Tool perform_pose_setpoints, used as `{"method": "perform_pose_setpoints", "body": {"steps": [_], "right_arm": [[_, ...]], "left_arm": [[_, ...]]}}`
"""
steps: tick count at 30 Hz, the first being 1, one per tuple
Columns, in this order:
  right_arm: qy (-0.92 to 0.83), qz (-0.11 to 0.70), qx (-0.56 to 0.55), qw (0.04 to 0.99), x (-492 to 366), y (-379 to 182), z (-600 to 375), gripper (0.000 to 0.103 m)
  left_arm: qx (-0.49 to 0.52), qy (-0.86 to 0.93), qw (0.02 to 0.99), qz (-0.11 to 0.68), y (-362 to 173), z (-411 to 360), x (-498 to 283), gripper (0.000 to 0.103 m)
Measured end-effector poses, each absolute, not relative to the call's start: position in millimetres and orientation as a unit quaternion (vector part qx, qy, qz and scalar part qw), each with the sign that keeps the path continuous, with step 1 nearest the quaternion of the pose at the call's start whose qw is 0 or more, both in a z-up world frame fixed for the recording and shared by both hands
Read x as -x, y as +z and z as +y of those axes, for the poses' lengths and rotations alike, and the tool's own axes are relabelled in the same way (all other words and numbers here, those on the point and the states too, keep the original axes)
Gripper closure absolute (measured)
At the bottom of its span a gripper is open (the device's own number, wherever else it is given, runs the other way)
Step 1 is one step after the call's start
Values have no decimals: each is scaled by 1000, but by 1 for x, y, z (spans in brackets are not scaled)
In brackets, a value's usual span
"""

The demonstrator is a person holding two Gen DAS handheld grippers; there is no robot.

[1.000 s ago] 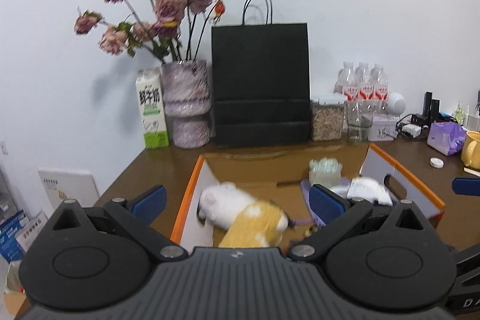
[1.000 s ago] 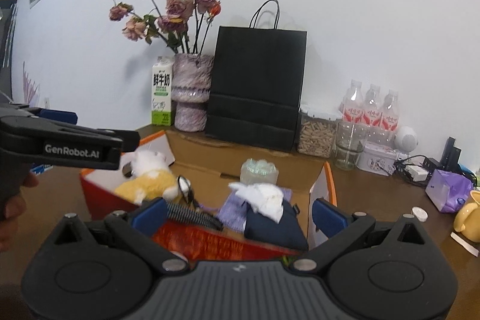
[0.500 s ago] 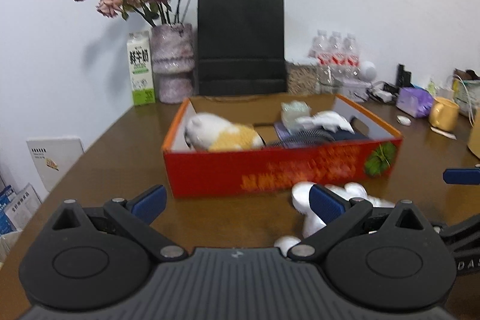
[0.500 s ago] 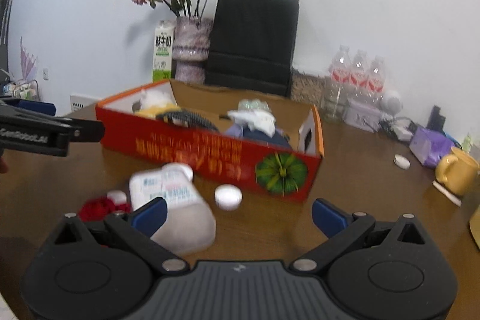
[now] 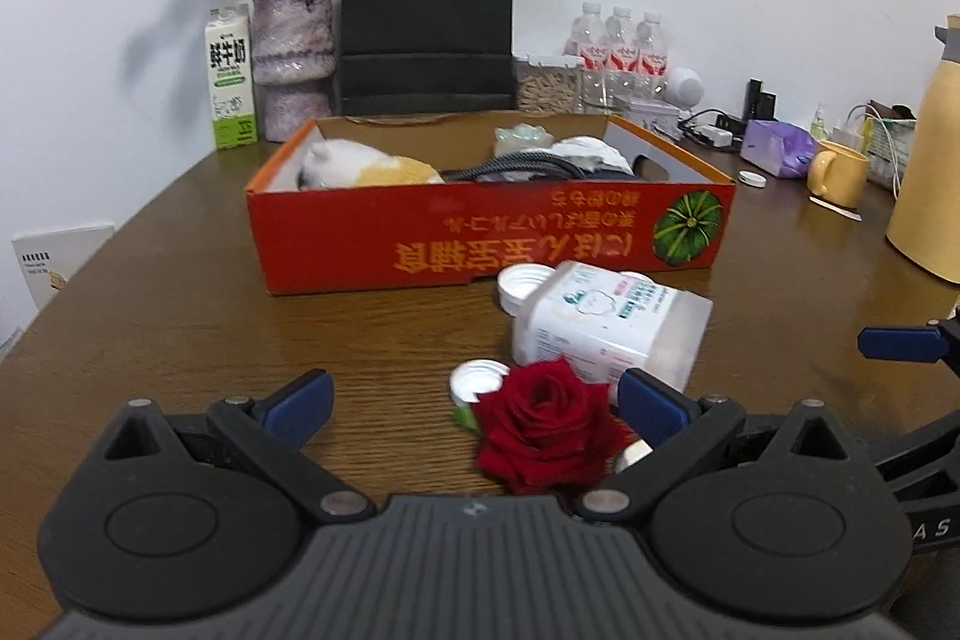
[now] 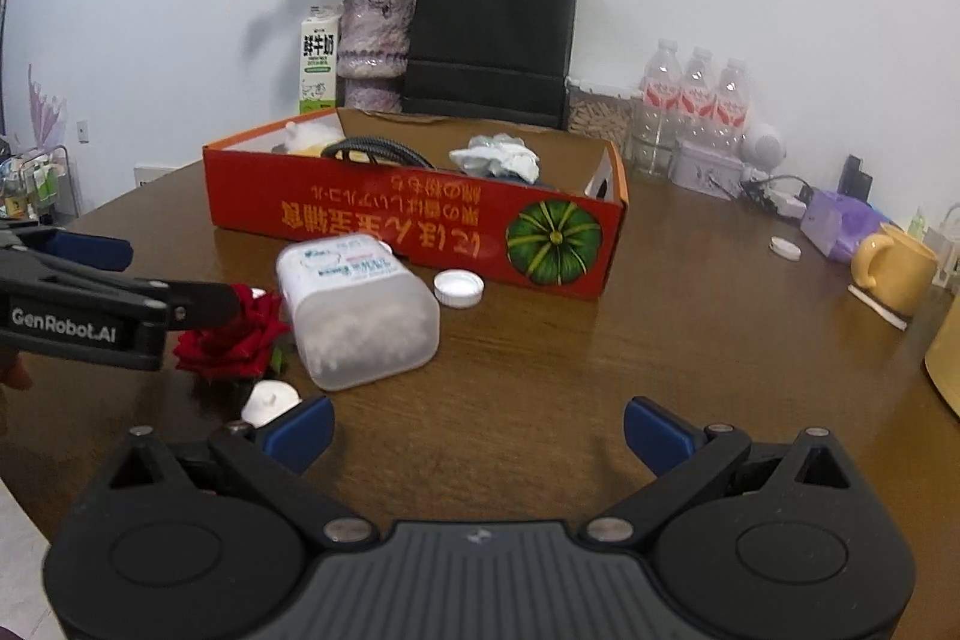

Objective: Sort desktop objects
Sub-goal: 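Withdraw both grippers from the box toward the red rose, then grasp the red rose with the left gripper, then carry the red rose into the box and open the left gripper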

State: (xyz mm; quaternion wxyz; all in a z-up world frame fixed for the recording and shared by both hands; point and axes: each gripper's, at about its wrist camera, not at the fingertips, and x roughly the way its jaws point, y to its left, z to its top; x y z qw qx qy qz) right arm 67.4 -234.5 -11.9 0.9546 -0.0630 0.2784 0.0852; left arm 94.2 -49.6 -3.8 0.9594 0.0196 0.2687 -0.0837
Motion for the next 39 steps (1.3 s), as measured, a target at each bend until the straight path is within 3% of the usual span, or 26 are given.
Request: {"method": "perform_pose_setpoints", "body": {"steps": [3, 6, 8, 11, 20, 28, 34, 39], "right_arm": [[83, 284, 60, 953, -68, -15, -236, 0], [84, 286, 60, 953, -68, -17, -236, 0], [85, 288, 60, 952, -69, -19, -235, 0], [87, 290, 59, 951, -70, -20, -235, 0], [100, 285, 54, 952, -67, -17, -229, 0], [136, 292, 40, 946, -70, -20, -209, 0], [146, 293, 40, 944, -72, -24, -190, 15], [157, 294, 45, 942, -70, -26, -179, 47]], "left_arm": [[-21, -88, 957, 276, -9, -54, -96, 3], [-16, -95, 954, 282, -12, -55, -98, 22], [-16, -100, 953, 284, -13, -57, -97, 42], [-20, -104, 954, 280, -12, -59, -95, 60], [-19, -101, 959, 264, -5, -50, -85, 67], [-6, -75, 963, 257, -1, -22, -76, 67], [3, -61, 963, 261, -4, -7, -74, 67], [6, -60, 964, 260, -7, -4, -72, 67]]}}
